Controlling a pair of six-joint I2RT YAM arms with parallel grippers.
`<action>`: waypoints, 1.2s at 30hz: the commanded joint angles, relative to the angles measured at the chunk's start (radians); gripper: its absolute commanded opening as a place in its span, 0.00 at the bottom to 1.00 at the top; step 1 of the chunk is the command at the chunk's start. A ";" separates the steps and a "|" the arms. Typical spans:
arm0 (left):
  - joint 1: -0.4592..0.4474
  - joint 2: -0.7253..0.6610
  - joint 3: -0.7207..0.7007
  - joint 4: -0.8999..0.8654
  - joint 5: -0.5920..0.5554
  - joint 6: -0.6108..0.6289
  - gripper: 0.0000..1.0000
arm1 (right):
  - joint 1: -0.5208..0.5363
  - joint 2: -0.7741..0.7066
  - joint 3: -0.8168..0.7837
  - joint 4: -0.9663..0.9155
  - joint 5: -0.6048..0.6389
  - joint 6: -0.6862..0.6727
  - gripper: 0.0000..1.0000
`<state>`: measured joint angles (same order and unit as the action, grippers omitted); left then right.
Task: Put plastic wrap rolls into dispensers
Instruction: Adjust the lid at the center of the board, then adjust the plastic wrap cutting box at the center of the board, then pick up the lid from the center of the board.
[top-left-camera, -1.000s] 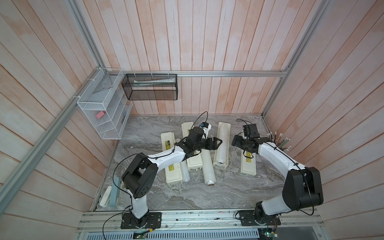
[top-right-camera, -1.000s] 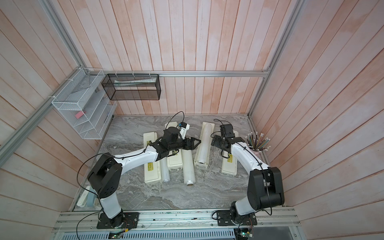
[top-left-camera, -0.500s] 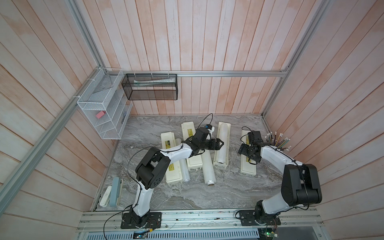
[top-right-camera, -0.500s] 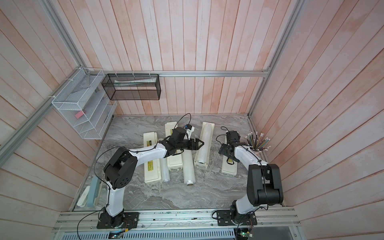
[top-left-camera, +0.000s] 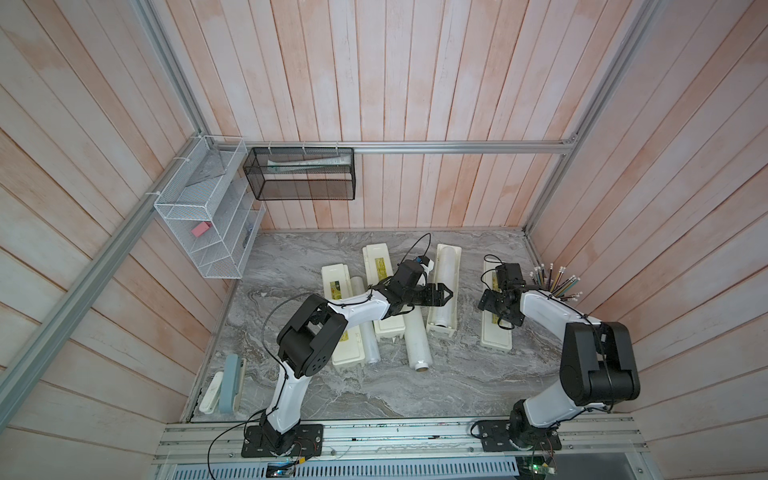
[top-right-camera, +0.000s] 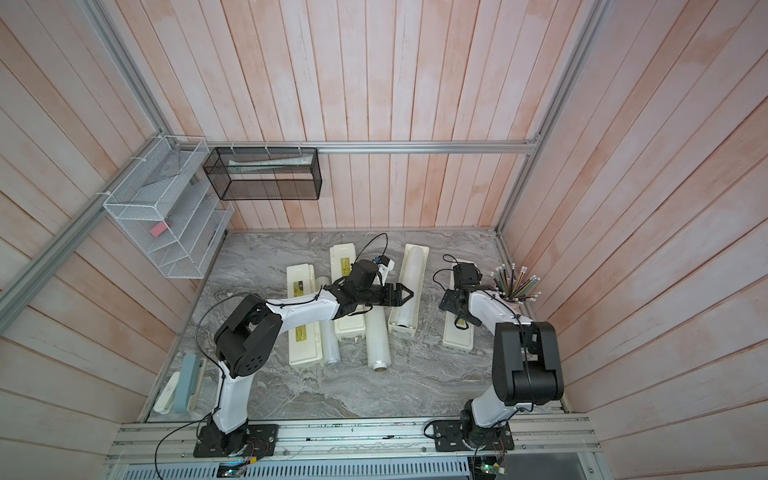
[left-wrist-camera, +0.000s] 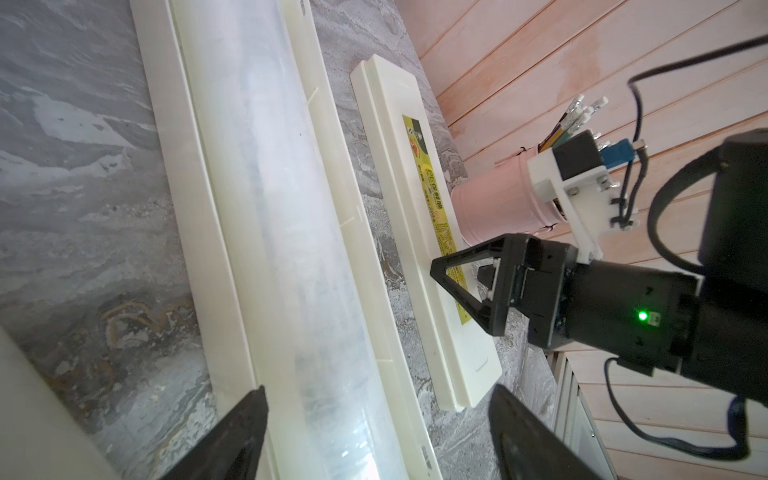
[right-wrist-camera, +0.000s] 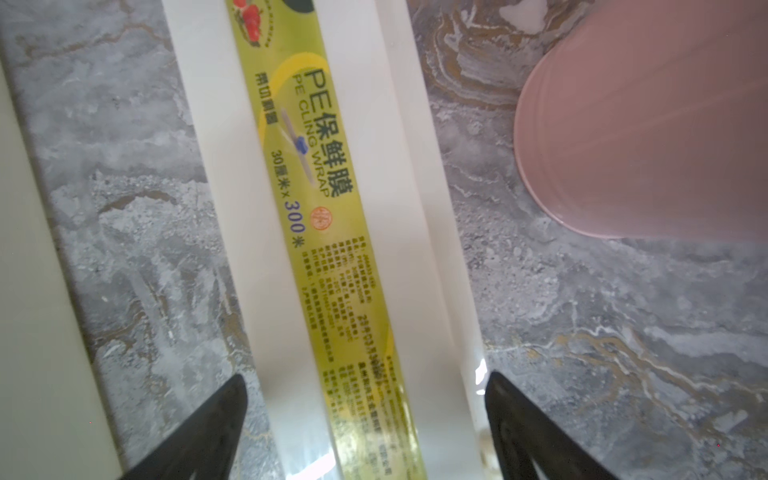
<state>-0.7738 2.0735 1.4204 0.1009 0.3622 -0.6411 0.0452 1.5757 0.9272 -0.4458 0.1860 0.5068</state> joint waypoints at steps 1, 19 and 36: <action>-0.011 0.017 0.012 0.023 0.017 -0.018 0.85 | -0.021 0.010 -0.020 -0.027 0.026 -0.020 0.90; -0.034 -0.064 -0.153 0.093 0.041 -0.093 0.85 | 0.073 0.112 0.065 0.015 -0.137 -0.104 0.81; -0.064 -0.078 -0.202 0.180 0.070 -0.178 0.85 | 0.054 0.114 0.099 -0.031 -0.060 -0.001 0.93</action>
<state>-0.8177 2.0060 1.2465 0.2710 0.4129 -0.7910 0.1200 1.6810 1.0138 -0.4431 0.1143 0.4786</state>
